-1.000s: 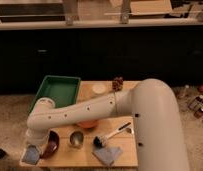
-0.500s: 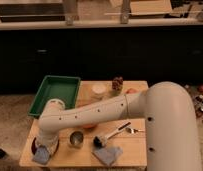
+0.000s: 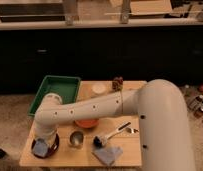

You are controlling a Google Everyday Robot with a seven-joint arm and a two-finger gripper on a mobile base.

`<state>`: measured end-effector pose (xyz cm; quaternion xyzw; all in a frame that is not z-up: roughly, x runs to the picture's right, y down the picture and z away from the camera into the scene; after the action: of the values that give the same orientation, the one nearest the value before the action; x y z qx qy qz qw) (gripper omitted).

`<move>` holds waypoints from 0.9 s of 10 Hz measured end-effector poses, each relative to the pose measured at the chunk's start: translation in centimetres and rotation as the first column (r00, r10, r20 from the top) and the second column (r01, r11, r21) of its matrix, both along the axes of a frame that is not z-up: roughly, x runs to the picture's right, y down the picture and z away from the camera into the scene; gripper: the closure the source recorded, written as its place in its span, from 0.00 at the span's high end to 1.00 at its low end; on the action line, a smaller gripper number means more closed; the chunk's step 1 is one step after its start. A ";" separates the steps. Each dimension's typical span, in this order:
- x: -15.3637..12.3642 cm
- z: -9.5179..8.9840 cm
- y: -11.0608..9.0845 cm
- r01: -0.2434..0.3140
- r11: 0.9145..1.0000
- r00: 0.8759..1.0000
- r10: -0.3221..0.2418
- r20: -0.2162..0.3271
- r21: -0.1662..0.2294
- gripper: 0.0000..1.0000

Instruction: Wipe purple bowl with sponge

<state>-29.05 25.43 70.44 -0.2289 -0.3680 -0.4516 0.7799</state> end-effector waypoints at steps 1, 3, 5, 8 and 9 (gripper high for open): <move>-0.8 0.2 -0.1 0.005 1.000 1.000 -0.005 0.008 0.000 0.00; -1.8 0.4 -0.1 0.015 1.000 0.999 -0.015 0.030 0.001 0.00; -2.9 -0.5 0.5 0.036 0.999 0.996 -0.036 0.080 0.005 0.00; -3.3 -2.8 1.6 0.058 0.998 0.987 -0.058 0.146 0.007 0.00; -3.1 -3.4 2.2 0.066 0.998 0.985 -0.066 0.161 0.002 0.00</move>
<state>-32.17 27.67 67.03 -0.2053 -0.4226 -0.4935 0.7319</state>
